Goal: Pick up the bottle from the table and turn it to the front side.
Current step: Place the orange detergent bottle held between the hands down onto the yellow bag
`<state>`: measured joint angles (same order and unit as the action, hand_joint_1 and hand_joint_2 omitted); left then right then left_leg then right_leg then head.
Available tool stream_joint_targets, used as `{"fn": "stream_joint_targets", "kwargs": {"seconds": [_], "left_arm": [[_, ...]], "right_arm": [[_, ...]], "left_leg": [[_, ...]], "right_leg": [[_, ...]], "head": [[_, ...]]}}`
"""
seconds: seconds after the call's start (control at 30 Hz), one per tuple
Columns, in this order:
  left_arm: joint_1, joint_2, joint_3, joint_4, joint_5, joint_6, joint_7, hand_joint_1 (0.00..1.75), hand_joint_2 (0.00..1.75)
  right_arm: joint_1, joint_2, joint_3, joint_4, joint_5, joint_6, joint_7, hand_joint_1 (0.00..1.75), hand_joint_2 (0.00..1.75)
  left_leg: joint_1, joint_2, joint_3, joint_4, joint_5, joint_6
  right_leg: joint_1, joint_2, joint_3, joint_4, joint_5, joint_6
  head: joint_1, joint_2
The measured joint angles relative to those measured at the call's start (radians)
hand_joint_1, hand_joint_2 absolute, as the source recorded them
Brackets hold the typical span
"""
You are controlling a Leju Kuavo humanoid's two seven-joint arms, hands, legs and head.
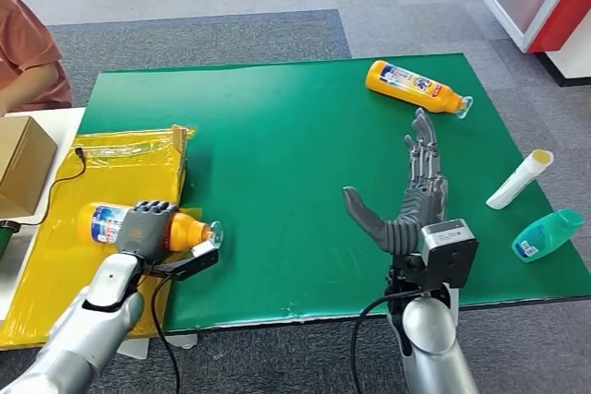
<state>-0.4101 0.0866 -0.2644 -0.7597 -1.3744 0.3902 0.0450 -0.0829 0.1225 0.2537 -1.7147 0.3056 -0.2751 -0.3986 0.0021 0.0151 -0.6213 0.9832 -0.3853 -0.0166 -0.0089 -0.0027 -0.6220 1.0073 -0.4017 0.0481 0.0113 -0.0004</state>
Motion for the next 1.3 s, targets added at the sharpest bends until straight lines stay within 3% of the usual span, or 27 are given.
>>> {"fn": "stream_joint_targets", "kwargs": {"seconds": [0.57,0.93,1.07,1.2,1.3], "left_arm": [[-0.022,-0.025,0.050,0.051,0.073,-0.012,-0.026,0.00,1.75],[0.015,-0.038,0.070,0.013,0.144,0.020,-0.051,0.00,1.75],[0.051,-0.045,0.078,-0.015,0.158,0.083,-0.064,0.00,1.75],[0.102,-0.050,0.088,-0.081,0.163,0.111,-0.065,0.00,0.00],[0.142,-0.056,0.098,-0.158,0.217,0.097,-0.081,0.00,0.00]], "right_arm": [[0.020,-0.003,0.003,0.000,0.020,0.004,0.009,0.00,1.75],[0.030,-0.005,0.004,0.011,0.028,0.029,0.027,0.00,1.75],[0.042,-0.005,0.009,0.023,0.028,0.034,0.029,0.00,1.75],[0.056,-0.005,0.011,0.029,0.027,0.032,0.029,0.00,1.75],[0.067,-0.005,0.011,0.029,0.028,0.027,0.029,0.00,1.75]], "left_leg": [[0.000,0.000,0.005,0.000,0.000,0.000],[0.000,0.000,0.005,0.000,-0.001,0.000],[0.000,0.000,0.004,0.000,-0.001,-0.001],[0.000,0.000,0.004,0.000,-0.001,-0.001],[0.000,0.000,0.004,0.000,-0.001,0.000]], "right_leg": [[0.000,0.000,0.004,0.000,0.000,0.000],[0.000,0.000,0.004,0.000,0.000,0.000],[0.000,0.000,0.004,0.000,-0.001,-0.001],[0.000,0.000,0.003,0.000,-0.001,0.000],[0.000,0.000,0.003,0.000,-0.002,0.000]], "head": [[0.000,0.000],[0.000,0.000],[0.000,0.000],[0.000,0.000],[0.000,0.000]]}}
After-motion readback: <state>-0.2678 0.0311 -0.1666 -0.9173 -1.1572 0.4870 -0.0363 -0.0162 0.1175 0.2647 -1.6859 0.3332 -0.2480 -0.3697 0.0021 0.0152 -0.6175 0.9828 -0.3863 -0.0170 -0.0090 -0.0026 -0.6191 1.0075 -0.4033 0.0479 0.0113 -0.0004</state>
